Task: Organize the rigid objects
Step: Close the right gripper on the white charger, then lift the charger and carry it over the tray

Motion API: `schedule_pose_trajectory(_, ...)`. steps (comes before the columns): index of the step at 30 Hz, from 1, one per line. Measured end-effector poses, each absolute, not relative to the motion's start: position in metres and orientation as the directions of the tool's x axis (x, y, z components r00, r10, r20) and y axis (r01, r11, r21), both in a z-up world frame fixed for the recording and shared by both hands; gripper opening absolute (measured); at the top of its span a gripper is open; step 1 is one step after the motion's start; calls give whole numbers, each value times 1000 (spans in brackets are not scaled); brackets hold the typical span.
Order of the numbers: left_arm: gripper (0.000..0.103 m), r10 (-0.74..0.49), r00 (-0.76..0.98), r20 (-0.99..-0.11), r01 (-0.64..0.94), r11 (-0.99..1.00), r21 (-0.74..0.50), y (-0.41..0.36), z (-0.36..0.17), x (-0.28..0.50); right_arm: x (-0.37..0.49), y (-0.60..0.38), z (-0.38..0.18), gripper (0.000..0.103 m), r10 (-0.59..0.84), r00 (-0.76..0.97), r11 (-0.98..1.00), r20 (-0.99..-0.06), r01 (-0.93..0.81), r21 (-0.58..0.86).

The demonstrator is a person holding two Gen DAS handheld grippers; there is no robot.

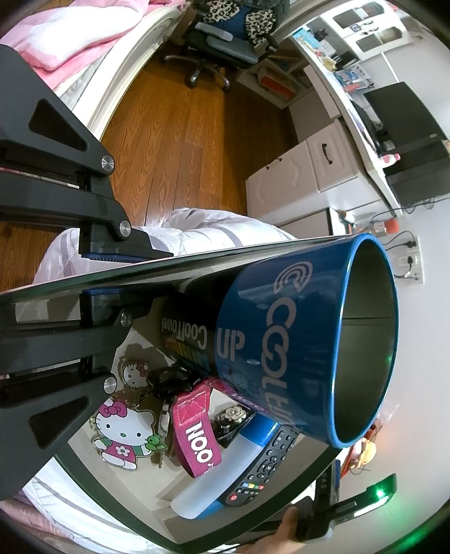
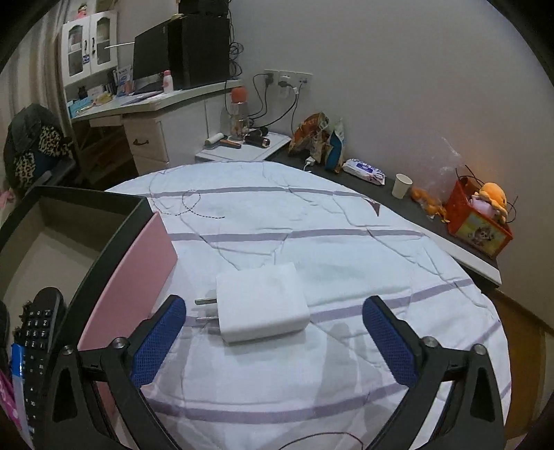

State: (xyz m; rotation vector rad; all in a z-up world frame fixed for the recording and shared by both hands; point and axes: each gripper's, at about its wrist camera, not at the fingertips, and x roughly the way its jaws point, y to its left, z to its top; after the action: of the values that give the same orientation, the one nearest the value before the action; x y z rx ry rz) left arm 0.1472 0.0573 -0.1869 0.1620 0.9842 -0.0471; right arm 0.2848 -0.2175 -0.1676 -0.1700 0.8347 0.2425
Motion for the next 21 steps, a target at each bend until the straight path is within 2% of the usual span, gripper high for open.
schedule_pose_trajectory(1, 9, 34, 553, -832, 113, 987, 116, 58, -187, 149, 285, -216, -169, 92, 144, 643, 958, -752, -282, -57)
schedule_pose_trajectory(2, 9, 34, 553, -832, 113, 987, 116, 58, -187, 149, 283, -214, -170, 81, 143, 637, 955, -757, -289, -63)
schedule_pose_trajectory(4, 9, 35, 553, -833, 113, 987, 116, 57, -187, 149, 283, -212, -172, 68, 138, 624, 955, -769, -291, -65)
schedule_pose_trajectory(21, 10, 28, 554, -832, 113, 988, 108, 60, -189, 150, 246, -225, -146, 68, 82, 650, 983, -755, -180, -48)
